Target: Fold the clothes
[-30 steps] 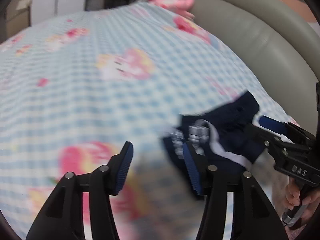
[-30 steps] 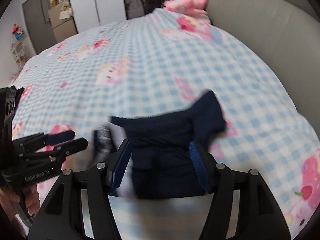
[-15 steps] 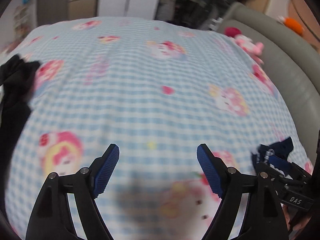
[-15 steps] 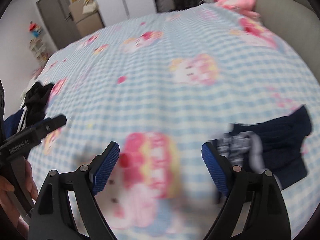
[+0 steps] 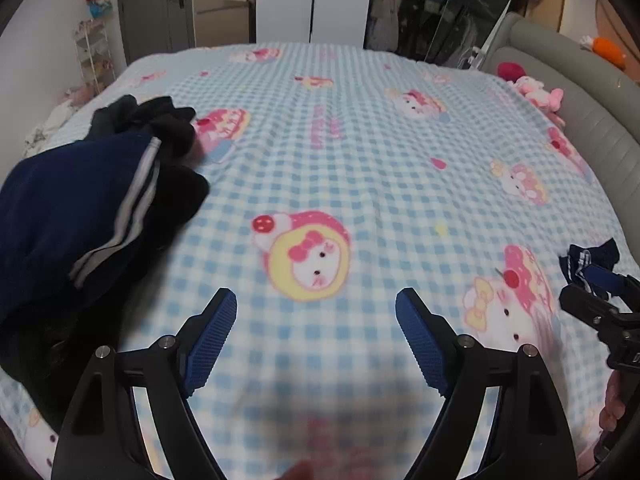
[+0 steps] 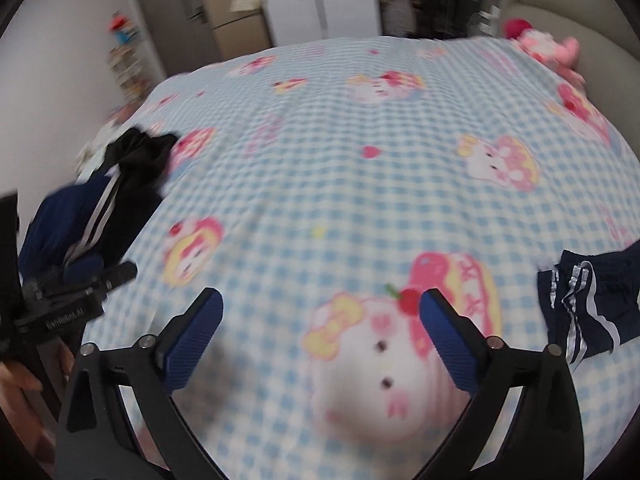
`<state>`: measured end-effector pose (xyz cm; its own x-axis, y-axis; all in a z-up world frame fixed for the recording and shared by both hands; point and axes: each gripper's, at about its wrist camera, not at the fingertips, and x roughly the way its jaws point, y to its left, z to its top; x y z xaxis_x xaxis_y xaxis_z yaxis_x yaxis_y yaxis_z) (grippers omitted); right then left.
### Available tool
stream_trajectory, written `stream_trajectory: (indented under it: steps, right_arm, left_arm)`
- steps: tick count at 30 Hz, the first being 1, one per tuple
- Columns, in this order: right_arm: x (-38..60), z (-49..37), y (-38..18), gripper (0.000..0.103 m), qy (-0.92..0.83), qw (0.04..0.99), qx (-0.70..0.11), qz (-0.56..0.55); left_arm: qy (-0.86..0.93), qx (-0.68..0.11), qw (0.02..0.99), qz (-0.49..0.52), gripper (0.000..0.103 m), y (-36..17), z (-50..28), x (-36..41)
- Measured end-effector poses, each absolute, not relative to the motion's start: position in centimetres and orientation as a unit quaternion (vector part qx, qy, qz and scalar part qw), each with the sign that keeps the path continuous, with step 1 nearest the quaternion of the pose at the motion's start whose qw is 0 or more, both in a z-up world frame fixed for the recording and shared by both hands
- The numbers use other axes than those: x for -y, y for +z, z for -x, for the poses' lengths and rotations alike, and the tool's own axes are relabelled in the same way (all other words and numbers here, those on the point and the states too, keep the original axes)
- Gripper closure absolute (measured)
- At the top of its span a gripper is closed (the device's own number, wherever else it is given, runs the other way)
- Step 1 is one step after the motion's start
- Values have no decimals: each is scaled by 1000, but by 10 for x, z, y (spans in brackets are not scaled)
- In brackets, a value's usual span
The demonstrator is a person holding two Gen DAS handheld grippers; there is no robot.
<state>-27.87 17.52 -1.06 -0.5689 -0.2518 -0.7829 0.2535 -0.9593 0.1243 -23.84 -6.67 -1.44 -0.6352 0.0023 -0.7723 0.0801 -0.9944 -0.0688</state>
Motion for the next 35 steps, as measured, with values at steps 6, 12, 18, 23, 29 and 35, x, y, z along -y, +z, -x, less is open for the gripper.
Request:
stream_trajectory:
  steps: [6, 12, 18, 23, 29, 35]
  right_arm:
    - [-160, 221, 5, 1, -893, 134, 4, -430]
    - [-145, 136, 25, 1, -907, 136, 13, -398]
    - [-142, 67, 18, 1, -914, 99, 5, -392]
    - [-149, 26, 6, 1, -914, 71, 3, -400]
    - [-152, -2, -8, 1, -906, 89, 6, -414]
    - [-153, -5, -22, 1, -900, 89, 1, -428]
  left_arm:
    - [-913, -80, 34, -399, 18, 12, 172, 87]
    - [-922, -102, 63, -369, 10, 23, 102, 95]
    - [-921, -92, 95, -366, 10, 11, 41, 82]
    - [-914, -89, 102, -382, 10, -9, -2, 64]
    - [-909, -71, 89, -401, 10, -22, -17, 49]
    - [-911, -75, 89, -395, 10, -16, -17, 44]
